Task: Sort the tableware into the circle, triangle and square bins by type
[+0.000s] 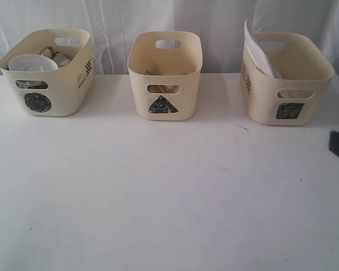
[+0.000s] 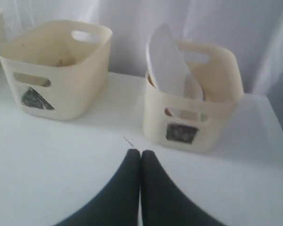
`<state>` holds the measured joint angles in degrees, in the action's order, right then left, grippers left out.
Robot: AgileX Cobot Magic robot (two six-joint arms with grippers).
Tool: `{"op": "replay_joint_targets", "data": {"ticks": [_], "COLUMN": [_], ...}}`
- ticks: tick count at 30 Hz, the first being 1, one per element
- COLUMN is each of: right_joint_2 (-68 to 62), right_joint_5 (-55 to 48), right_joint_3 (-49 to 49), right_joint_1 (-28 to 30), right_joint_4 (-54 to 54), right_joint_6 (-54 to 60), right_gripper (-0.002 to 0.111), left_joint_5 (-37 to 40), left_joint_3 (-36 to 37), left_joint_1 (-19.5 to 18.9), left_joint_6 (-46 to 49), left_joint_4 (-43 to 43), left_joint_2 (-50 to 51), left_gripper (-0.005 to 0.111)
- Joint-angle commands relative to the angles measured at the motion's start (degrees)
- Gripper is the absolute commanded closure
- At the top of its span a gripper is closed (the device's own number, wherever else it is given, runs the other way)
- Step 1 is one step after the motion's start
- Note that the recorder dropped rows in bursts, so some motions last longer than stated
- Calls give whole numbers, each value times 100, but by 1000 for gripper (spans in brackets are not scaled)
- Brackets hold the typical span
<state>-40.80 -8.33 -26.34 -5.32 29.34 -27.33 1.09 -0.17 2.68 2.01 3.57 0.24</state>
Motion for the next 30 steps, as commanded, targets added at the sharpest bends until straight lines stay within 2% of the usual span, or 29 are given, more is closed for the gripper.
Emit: {"op": "replay_joint_targets", "data": {"ticks": [1,9,16,25,30], "right_joint_2": [1081,2041,4078,4080,4080], "right_joint_5": [-1434,-1473,-1448,-1338,-1071], "right_joint_3": [575,1629,2334,2634,2634], "right_joint_1": [-4,-172,-643,-952,-952], "right_joint_4": [-118,-143,-126,-116,-160], "right_joint_6": [-13,-13,-13,6,528], "right_gripper": [108,108,108,108,108], "left_joint_5": [-12,-12,-12,3,3], "left_joint_3": [17,17,17,17,17], "left_joint_1": [37,37,37,37,37], "left_joint_6": [-8,-8,-8,-15,-15], "left_joint_4": [71,71,71,71,71], "left_joint_2": [-24,-24,-24,-24,-24], "left_gripper": [107,107,107,107,107]}}
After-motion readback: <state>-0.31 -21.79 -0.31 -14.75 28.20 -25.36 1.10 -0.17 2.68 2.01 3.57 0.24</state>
